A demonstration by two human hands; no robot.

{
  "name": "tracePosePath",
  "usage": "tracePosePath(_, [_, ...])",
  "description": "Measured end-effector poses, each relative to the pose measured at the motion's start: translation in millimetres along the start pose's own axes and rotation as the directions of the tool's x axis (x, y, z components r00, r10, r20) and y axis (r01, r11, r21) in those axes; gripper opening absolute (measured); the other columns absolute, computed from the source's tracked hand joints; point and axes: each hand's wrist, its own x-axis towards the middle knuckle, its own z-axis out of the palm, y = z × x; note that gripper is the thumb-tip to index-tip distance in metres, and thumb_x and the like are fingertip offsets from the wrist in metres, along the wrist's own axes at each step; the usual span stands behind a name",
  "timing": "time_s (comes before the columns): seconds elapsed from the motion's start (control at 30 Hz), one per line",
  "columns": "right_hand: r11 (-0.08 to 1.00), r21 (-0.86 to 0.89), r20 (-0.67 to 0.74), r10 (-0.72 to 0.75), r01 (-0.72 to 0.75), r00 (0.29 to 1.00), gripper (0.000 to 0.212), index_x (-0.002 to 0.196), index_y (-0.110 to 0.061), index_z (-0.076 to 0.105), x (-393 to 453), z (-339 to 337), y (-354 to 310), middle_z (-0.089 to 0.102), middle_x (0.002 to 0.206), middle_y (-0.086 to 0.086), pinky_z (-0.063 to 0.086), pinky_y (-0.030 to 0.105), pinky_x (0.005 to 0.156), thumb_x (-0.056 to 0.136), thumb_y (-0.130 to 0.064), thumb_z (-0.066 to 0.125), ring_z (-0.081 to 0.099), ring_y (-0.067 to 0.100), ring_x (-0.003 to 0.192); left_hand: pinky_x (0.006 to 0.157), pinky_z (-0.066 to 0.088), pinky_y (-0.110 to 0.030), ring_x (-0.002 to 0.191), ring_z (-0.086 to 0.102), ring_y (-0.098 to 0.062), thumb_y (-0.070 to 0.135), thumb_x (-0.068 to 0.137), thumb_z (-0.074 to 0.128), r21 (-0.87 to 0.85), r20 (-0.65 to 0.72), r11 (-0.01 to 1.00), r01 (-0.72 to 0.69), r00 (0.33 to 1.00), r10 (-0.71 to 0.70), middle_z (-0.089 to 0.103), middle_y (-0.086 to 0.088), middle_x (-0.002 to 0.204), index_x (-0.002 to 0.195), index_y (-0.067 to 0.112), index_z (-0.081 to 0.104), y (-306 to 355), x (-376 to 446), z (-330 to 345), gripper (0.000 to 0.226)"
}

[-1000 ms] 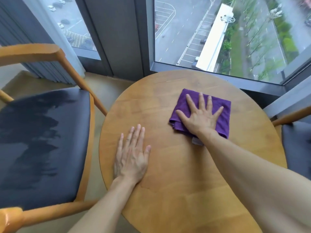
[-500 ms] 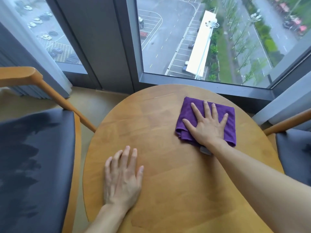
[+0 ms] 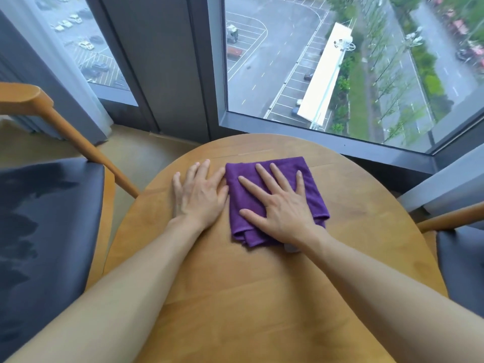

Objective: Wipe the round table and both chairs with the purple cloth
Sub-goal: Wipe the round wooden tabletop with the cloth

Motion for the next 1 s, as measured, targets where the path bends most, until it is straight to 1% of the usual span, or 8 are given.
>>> tracePosePath(0.13, [0.947, 0.024, 0.054, 0.317, -0.319, 0.947, 0.076, 0.152, -0.057, 0.004, 32.7, -10.0, 44.8, -0.003, 0.168, -0.008, -0.005, 0.073, 0.113, 0.082, -0.086, 0.018, -0.008, 0.023, 0.154, 0.116, 0.018, -0.065, 0.150, 0.022, -0.018, 0.053, 0.099, 0.045, 0.012, 0.063, 1.000, -0.012, 0.998, 0.011, 0.028, 0.005, 0.162, 0.149, 0.039, 0.037, -10.7, 1.1, -14.7, 0.053])
tracePosePath(0.2, [0.918, 0.039, 0.092, 0.391, -0.395, 0.916, 0.079, 0.152, -0.055, 0.003, 56.8, -12.6, 49.3, -0.005, 0.168, -0.006, -0.004, 0.075, 0.111, 0.082, -0.087, 0.018, -0.011, 0.027, 0.154, 0.116, 0.021, -0.065, 0.151, 0.021, -0.016, 0.057, 0.096, 0.049, 0.006, 0.109, 1.000, -0.013, 0.994, 0.012, 0.026, 0.008, 0.163, 0.150, 0.040, 0.035, -18.1, 2.4, -21.0, 0.058])
tracePosePath(0.3, [0.948, 0.027, 0.073, 0.315, -0.318, 0.946, 0.080, 0.153, -0.053, 0.002, 82.5, -9.4, 23.0, -0.004, 0.168, -0.003, -0.005, 0.076, 0.110, 0.081, -0.087, 0.014, -0.011, 0.031, 0.153, 0.117, 0.024, -0.060, 0.151, 0.020, -0.016, 0.059, 0.092, 0.056, -0.010, 0.170, 0.999, -0.031, 0.985, 0.032, 0.022, 0.010, 0.164, 0.152, 0.040, 0.032, -26.9, 6.6, -28.4, 0.068])
tracePosePath(0.4, [0.992, 0.046, 0.032, 0.115, -0.117, 0.993, 0.079, 0.153, -0.053, 0.005, 89.3, -4.0, -16.4, -0.001, 0.168, -0.002, -0.006, 0.075, 0.110, 0.082, -0.086, 0.011, -0.009, 0.032, 0.153, 0.117, 0.028, -0.049, 0.150, 0.025, -0.018, 0.054, 0.091, 0.059, -0.018, 0.170, 1.000, 0.001, 0.985, 0.003, 0.024, 0.007, 0.164, 0.154, 0.032, 0.031, -34.3, 16.3, -35.4, 0.072])
tracePosePath(0.53, [0.997, 0.040, 0.005, -0.069, 0.069, 0.998, 0.075, 0.152, -0.055, 0.010, 75.2, 5.6, -35.5, 0.006, 0.168, -0.004, -0.007, 0.074, 0.110, 0.082, -0.082, 0.011, -0.002, 0.028, 0.154, 0.116, 0.031, -0.049, 0.147, 0.029, -0.017, 0.033, 0.097, 0.049, -0.038, 0.071, 0.999, 0.033, 0.997, -0.030, 0.034, 0.004, 0.160, 0.145, 0.023, 0.043, -28.6, 20.3, -31.3, 0.049])
tracePosePath(0.7, [0.992, 0.041, 0.018, 0.117, -0.118, 0.993, 0.075, 0.152, -0.055, 0.012, 89.3, -7.2, 18.2, 0.004, 0.168, -0.006, -0.006, 0.077, 0.109, 0.083, -0.084, 0.016, -0.004, 0.027, 0.154, 0.123, 0.015, -0.052, 0.153, 0.014, -0.015, 0.040, 0.102, 0.043, 0.005, 0.119, 0.997, 0.080, 0.990, -0.080, 0.016, 0.007, 0.166, 0.157, 0.026, 0.025, -23.8, 15.9, -20.1, 0.060])
tracePosePath(0.87, [0.968, 0.028, 0.043, 0.250, -0.251, 0.967, 0.079, 0.153, -0.052, 0.013, 103.8, -6.7, 40.1, 0.005, 0.168, -0.002, -0.006, 0.080, 0.106, 0.082, -0.086, 0.018, -0.005, 0.031, 0.154, 0.107, 0.039, -0.054, 0.139, 0.039, -0.025, 0.042, 0.097, 0.054, 0.046, 0.059, 0.998, 0.042, 0.997, -0.045, 0.041, 0.002, 0.154, 0.147, 0.027, 0.043, -27.7, 26.8, -26.8, 0.054])
tracePosePath(1.0, [0.967, 0.046, 0.036, 0.250, -0.252, 0.967, 0.082, 0.153, -0.050, 0.013, 116.2, -7.6, 25.6, 0.006, 0.168, 0.003, -0.007, 0.081, 0.105, 0.080, -0.086, 0.019, -0.004, 0.036, 0.153, 0.093, 0.042, -0.051, 0.126, 0.043, -0.028, 0.041, 0.094, 0.058, 0.027, 0.006, 0.999, 0.036, 0.999, -0.036, 0.050, -0.003, 0.135, 0.135, 0.030, 0.055, -26.3, 47.1, -33.2, 0.043])
